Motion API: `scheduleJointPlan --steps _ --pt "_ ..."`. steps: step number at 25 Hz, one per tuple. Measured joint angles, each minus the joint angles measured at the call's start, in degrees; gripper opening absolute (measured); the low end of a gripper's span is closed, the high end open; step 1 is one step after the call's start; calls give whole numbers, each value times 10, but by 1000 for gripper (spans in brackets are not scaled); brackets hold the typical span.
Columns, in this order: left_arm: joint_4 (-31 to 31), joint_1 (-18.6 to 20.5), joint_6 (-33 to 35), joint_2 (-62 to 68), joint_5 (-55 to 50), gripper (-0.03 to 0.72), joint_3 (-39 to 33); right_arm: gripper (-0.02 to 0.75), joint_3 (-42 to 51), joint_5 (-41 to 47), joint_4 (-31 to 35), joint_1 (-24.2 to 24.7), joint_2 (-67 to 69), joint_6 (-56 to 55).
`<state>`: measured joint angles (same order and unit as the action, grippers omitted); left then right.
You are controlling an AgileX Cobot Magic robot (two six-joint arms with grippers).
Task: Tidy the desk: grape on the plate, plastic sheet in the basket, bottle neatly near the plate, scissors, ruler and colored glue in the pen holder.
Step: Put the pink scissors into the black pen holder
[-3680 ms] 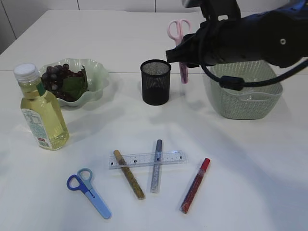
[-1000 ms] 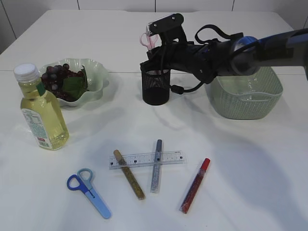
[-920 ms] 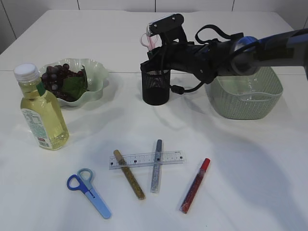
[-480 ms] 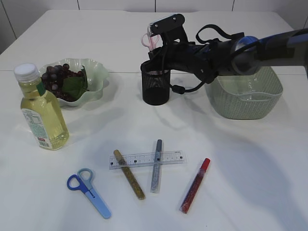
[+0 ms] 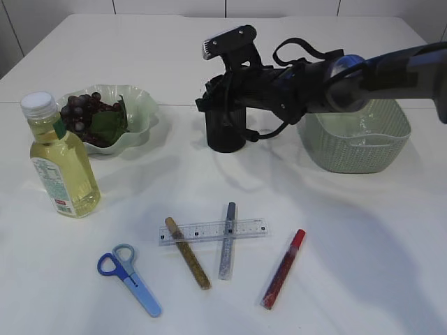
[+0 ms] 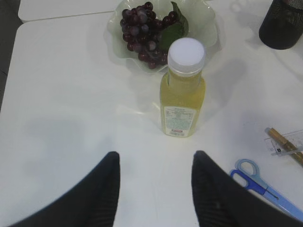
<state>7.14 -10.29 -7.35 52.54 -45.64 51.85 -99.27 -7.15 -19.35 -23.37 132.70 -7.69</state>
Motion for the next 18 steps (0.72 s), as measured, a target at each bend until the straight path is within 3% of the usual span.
scheduleJointPlan --steps 13,18 --pt "0 0 0 0 0 363 0 262 0 53 -1 -1 -24 0" --pt "-11 0 0 0 0 363 0 262 0 118 14 -1 -82 -5"
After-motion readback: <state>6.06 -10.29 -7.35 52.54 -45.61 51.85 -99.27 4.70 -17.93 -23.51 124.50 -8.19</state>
